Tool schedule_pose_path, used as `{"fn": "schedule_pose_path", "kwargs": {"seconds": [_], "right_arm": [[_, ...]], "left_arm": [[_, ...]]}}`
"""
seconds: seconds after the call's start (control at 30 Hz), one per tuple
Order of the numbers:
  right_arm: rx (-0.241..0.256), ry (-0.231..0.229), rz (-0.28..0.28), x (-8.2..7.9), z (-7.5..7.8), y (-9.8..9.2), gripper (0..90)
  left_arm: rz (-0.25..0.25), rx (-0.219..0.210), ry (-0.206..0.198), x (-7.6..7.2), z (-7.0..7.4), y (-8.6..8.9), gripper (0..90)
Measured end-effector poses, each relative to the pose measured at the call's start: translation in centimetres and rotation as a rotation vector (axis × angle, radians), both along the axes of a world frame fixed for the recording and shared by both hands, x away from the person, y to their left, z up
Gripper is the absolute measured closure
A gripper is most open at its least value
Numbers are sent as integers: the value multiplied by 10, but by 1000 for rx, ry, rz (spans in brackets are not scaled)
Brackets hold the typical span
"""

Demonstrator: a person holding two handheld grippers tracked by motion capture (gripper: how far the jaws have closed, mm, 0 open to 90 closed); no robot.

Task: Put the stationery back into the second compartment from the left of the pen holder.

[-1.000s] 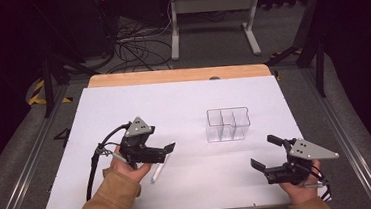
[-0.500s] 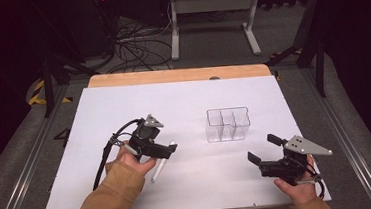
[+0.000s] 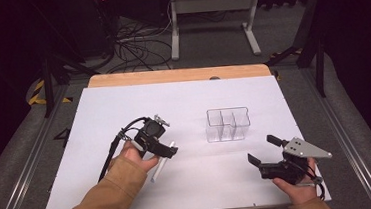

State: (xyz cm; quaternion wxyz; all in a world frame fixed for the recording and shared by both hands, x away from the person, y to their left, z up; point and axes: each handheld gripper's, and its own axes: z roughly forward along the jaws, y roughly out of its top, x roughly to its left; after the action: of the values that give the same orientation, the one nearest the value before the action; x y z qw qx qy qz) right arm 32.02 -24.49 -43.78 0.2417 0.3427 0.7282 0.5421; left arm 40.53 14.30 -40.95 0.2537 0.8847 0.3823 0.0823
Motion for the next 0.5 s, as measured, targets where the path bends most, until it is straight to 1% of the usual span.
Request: {"fn": "schedule_pose_path", "kwargs": {"seconds": [0.03,0.07,0.1,0.13,0.17,0.23,0.27,0.3,0.33,0.37,0.4,0.43,0.5], "right_arm": [[-3,0,2,0,0,0,83],[-3,0,4,0,0,0,89],[-2,2,6,0,0,0,95],[-2,2,6,0,0,0,95],[0,3,4,0,0,0,96],[3,6,9,0,0,0,97],[5,8,11,1,0,0,109],[5,8,11,1,0,0,109],[5,13,9,0,0,0,119],[2,13,11,0,0,1,122],[1,14,11,0,0,2,130],[-6,12,11,0,0,3,131],[-8,13,9,0,0,3,131]], "left_arm": [[1,2,11,1,-1,0,192],[-1,10,17,2,-2,-1,193],[0,23,33,3,-3,-2,193],[0,23,33,3,-3,-2,195],[3,39,67,5,-6,-3,196],[-4,37,110,7,-8,-3,198],[-4,37,110,7,-8,-3,198],[2,34,125,7,-9,-4,198],[3,47,127,8,-10,-4,199],[4,48,130,8,-11,-4,210],[6,45,131,8,-11,-4,210],[11,46,121,9,-11,-4,224],[14,41,121,9,-11,-4,240]]}}
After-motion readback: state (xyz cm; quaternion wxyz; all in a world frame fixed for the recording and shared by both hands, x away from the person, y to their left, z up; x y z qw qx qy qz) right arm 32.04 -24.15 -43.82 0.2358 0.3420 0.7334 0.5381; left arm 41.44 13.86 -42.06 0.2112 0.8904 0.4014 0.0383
